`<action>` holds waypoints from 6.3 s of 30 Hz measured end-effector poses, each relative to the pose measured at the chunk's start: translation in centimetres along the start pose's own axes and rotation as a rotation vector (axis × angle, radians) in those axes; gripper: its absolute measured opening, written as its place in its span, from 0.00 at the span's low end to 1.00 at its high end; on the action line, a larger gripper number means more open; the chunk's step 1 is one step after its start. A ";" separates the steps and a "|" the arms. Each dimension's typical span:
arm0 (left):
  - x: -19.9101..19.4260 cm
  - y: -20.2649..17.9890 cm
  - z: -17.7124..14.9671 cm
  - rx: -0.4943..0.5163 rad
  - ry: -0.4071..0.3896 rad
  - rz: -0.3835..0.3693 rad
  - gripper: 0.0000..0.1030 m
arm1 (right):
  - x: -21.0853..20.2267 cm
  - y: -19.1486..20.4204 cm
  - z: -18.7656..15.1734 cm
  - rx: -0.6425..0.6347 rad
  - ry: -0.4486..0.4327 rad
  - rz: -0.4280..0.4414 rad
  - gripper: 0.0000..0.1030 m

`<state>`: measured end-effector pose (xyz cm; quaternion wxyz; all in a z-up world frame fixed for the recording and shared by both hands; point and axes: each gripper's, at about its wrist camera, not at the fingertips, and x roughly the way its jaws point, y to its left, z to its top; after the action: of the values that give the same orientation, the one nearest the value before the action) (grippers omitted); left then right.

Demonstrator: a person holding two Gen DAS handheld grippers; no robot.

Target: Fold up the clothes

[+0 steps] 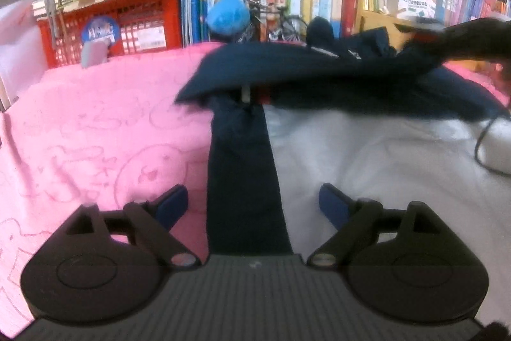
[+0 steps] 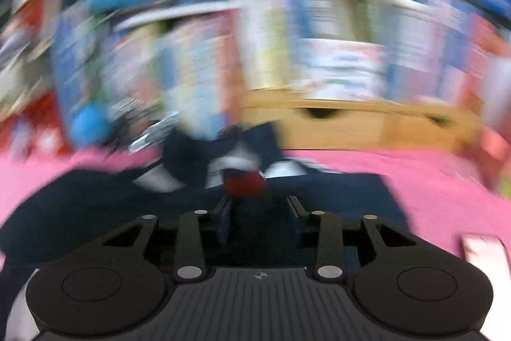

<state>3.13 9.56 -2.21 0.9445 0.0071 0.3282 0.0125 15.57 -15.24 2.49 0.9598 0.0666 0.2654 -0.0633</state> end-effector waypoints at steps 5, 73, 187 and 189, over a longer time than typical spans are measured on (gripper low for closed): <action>0.2 0.1 -0.1 -0.007 0.003 -0.001 0.90 | 0.9 -4.8 -1.3 0.089 0.088 -0.089 0.47; -12.8 2.1 -8.9 -0.129 0.093 -0.463 0.98 | -26.1 -15.9 -20.0 -0.101 0.189 0.222 0.69; -13.3 4.2 -8.1 -0.055 0.106 -0.423 0.77 | -27.9 -15.8 -19.5 -0.193 0.153 0.229 0.75; -12.9 3.2 -9.3 -0.039 0.068 -0.426 0.90 | -28.2 -14.9 -20.1 -0.220 0.159 0.242 0.75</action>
<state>-12.81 12.40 -1.41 0.9141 -0.0813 0.3537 -0.1809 -20.82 -24.26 -1.45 0.9379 -0.0027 0.3356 0.0875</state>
